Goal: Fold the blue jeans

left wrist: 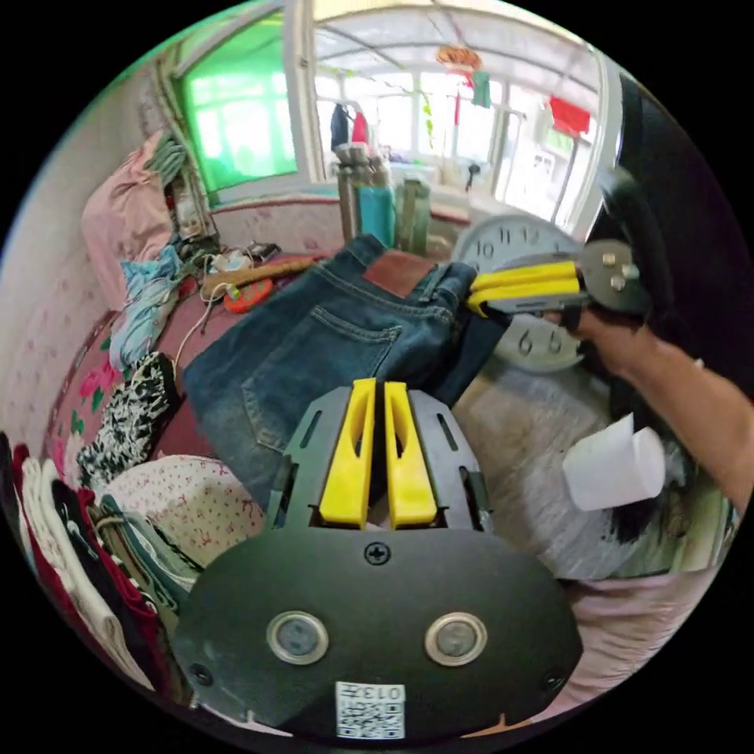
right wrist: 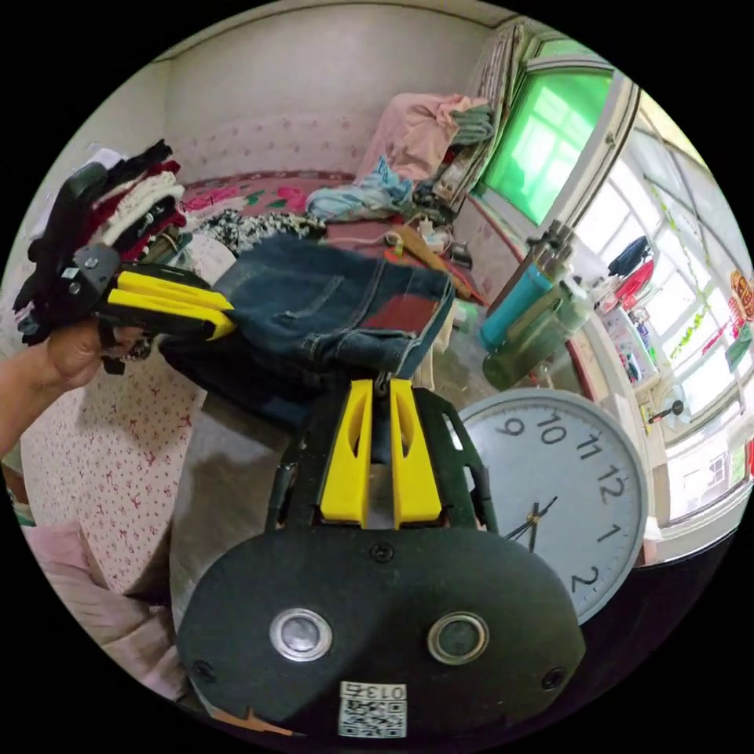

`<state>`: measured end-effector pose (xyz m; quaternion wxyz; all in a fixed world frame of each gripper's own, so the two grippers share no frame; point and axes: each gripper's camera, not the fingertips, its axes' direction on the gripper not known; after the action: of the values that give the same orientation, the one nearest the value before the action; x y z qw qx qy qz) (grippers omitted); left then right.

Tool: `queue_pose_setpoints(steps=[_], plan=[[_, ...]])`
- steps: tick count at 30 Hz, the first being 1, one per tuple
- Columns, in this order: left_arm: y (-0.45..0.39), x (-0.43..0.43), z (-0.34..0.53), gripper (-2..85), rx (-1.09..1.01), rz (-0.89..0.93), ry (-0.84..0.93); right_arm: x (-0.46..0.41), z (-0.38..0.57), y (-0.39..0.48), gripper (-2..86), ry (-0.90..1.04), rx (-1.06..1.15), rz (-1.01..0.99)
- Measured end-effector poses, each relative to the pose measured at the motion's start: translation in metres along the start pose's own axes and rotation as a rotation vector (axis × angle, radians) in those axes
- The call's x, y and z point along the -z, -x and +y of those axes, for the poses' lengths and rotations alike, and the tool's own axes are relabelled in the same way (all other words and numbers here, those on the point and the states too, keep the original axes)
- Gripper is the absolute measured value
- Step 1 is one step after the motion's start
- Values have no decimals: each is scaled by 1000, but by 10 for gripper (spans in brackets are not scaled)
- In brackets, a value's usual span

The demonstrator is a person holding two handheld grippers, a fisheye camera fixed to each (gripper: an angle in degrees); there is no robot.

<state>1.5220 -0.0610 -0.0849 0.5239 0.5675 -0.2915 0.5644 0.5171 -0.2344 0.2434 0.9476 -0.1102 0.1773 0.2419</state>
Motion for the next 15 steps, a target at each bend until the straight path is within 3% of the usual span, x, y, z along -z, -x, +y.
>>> queue_pose_setpoints(steps=[5,10,12,15], plan=[[51,149,51,6,161,121,-337,103,-14,17,28,-281,56,-94],[55,350,190,5,137,234,-775,224,-5,48,23,-625,168,-275],[46,410,251,5,108,231,-863,281,13,60,21,-804,225,-396],[24,494,365,5,116,158,-920,317,24,88,21,-807,255,-424]])
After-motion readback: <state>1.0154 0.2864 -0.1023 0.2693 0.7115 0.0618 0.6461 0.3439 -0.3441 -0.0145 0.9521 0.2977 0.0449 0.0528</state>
